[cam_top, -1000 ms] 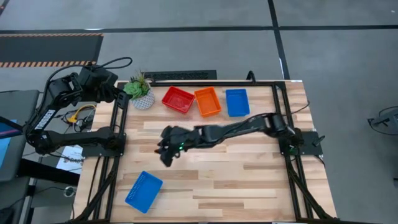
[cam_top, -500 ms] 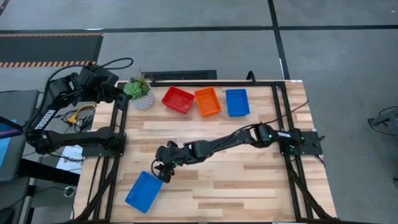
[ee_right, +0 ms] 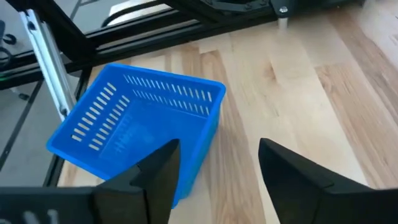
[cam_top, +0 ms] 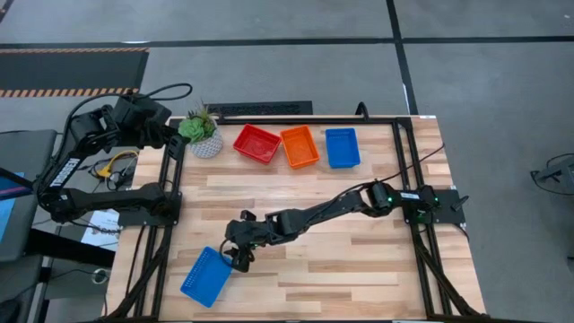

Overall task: Stack baskets by color
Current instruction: Stack the bottom blue bin on top of the top blue bin

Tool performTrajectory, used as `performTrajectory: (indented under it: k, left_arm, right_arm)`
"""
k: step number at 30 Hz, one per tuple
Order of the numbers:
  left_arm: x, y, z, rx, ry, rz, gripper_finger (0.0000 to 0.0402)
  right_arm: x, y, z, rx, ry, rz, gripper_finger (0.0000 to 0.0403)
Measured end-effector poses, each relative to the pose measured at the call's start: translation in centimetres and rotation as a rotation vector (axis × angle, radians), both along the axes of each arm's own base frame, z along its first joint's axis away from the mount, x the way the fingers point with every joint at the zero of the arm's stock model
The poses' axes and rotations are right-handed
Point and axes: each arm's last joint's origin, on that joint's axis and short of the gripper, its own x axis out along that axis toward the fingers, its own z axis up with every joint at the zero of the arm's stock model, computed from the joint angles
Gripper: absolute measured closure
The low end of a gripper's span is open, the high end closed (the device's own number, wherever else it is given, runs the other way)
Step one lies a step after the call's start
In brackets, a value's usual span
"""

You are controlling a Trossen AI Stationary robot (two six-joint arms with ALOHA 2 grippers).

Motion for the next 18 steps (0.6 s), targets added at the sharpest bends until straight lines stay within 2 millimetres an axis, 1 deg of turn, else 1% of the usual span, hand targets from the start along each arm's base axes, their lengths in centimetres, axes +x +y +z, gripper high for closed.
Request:
performTrajectory:
  k: [5, 7, 11, 13, 18]
  left_arm:
    - [0.0, 0.0, 0.0, 0.000, 0.000, 0.000, 0.0139]
    - [0.0, 0.0, 0.0, 0.000, 0.000, 0.000, 0.0139]
    - [0.0, 0.0, 0.0, -0.002, 0.002, 0.000, 0.0139]
    - [0.0, 0.0, 0.0, -0.003, 0.003, -0.001, 0.0139]
    - [0.0, 0.0, 0.0, -0.004, 0.003, -0.002, 0.0139]
  right_arm:
    - [0.0, -0.1, -0.2, -0.003, 0.004, -0.023, 0.0159]
    - [0.3, 0.0, -0.7, 0.001, -0.014, -0.032, 0.0163]
    - [0.6, 0.9, -2.9, 0.027, -0.007, -0.026, 0.0169]
    - [0.5, 1.1, -3.4, 0.043, 0.028, -0.034, 0.0171]
    - [0.5, 1.0, -3.2, 0.046, 0.025, -0.040, 0.0175]
